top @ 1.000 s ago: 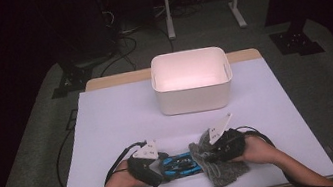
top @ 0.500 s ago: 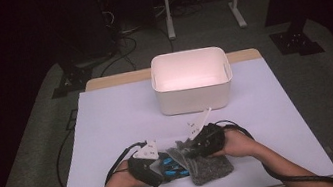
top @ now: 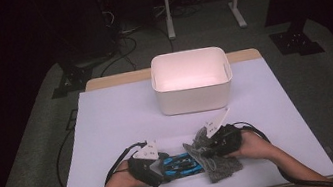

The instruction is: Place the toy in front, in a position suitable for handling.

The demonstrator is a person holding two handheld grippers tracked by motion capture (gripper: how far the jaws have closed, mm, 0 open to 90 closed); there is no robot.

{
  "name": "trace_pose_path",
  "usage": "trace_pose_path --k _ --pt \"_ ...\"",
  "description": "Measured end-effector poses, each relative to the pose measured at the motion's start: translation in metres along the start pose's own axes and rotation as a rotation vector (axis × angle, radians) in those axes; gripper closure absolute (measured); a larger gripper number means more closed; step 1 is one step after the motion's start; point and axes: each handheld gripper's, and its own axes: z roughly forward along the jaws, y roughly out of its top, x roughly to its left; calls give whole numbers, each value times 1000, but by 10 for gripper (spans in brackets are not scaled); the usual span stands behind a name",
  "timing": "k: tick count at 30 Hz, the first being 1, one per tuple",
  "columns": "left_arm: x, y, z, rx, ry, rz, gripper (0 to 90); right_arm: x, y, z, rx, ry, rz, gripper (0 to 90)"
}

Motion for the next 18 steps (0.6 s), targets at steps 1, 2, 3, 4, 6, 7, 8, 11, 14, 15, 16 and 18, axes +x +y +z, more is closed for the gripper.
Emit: trace_pose_path --k 1,2,3,4,6,7,8,11,14,15,16,18 --pt "0 0 -1 2 2 1 231 0 -2 -1 2 -2 1 814" --pt "-1 -1 -1 4 1 -1 228 1 -4 -2 6 -4 2 814" --pt "-1 -1 -2 5 1 -3 225 2 -5 -3 13 -7 4 813" --pt "-1 -2 -3 13 3 -2 222 3 -7 -3 20 -12 -2 814" --pt "-1 -5 -2 37 5 0 208 5 -8 -4 29 -18 -5 812" --pt "-2 -7 -2 43 1 0 193 6 -9 -5 30 -21 -8 812" --pt "-2 -9 -2 51 4 6 189 6 -8 -6 28 -19 -6 812" --pt "-1 -10 -1 40 6 7 202 9 -3 -7 11 2 -8 812" --pt "-1 -9 1 34 6 12 235 16 12 -9 -18 11 -45 811" --pt "-1 -8 1 33 7 17 239 19 19 -8 -22 11 -61 811" --pt "-1 -8 2 32 8 18 242 21 25 -7 -39 20 -77 811" --pt "-2 -7 5 22 11 18 244 27 37 -4 -47 32 -108 811"
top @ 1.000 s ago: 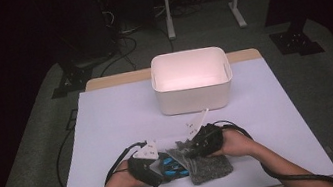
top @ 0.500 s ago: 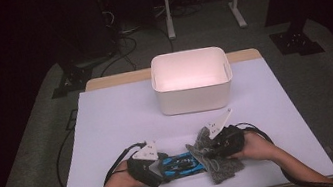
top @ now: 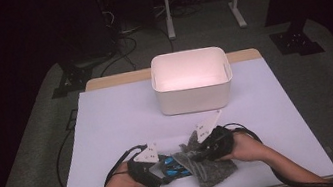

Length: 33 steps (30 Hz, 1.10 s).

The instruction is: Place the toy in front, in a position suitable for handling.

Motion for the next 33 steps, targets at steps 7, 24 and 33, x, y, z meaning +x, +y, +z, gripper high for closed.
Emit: trace_pose_path --k 7,24,33 --pt "0 5 8 -19 -5 1 247 -3 -3 16 36 15 -2 808" --pt "1 14 20 -38 -18 4 247 -1 -26 -15 31 -33 58 808" --pt "2 18 24 -40 -20 16 247 0 1 16 62 17 -7 808"
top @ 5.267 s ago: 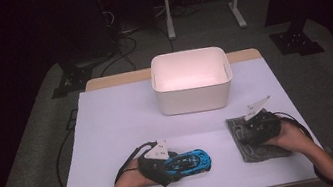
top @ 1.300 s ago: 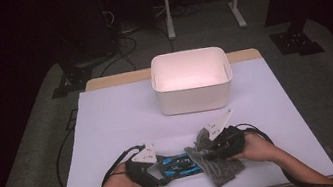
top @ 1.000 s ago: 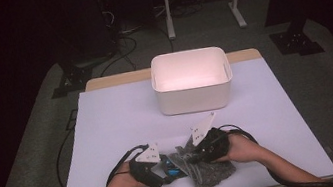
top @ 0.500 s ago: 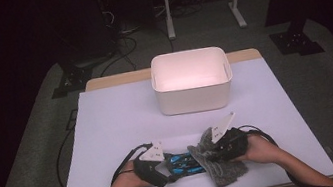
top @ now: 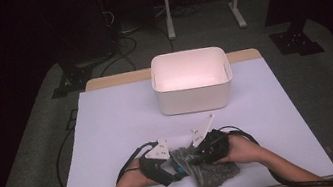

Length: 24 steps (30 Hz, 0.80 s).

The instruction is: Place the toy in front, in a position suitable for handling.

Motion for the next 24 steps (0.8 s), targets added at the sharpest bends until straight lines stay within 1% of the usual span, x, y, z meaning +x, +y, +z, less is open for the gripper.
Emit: trace_pose_path --k 4,8,10,12,14,17,18,21,23,24 --pt "0 0 0 1 -3 -2 247 1 -5 -3 -5 -7 8 808" --pt "0 0 -1 3 -2 -7 245 2 -14 -10 13 -22 20 809" --pt "-1 -1 0 -6 -2 -13 241 1 -18 -13 21 -28 23 810" --pt "-1 -2 -2 -6 -11 -17 212 1 -23 -16 34 -39 28 809" --pt "-1 -4 -4 -5 -6 -18 194 1 -25 -18 41 -44 34 809" --pt "-1 -8 -8 -13 0 -21 203 0 -27 -21 46 -49 35 809" --pt "0 -9 -10 -16 -4 -17 244 0 -26 -21 42 -49 42 809" --pt "2 -8 -10 -19 -6 -17 350 0 -19 -22 19 -46 35 808" --pt "2 -7 -8 -20 -8 -24 343 2 -8 -19 4 -40 16 808" --pt "2 -5 -6 -18 -2 -17 334 2 -4 -17 3 -37 4 808"
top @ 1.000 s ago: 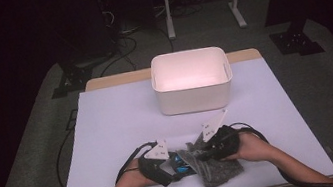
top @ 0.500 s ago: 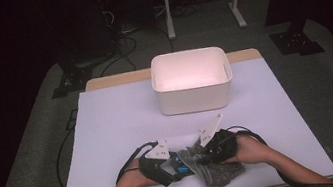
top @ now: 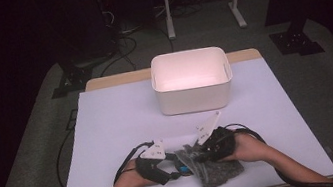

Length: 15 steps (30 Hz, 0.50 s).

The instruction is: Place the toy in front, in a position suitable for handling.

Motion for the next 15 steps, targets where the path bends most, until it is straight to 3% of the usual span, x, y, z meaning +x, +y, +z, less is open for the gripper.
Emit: trace_pose_path --k 3,5,8,11,15 --pt "-1 3 3 1 6 1 288 1 13 9 -3 19 -23 802" --pt "-1 3 2 -6 5 -7 250 1 15 17 47 14 -38 735" --pt "0 3 4 -16 1 -14 224 -1 13 16 46 24 -11 622" --pt "0 5 7 -17 4 -15 218 -3 15 13 23 15 -2 577" --pt "-2 7 6 -47 -2 -23 178 -5 16 25 57 6 3 583"
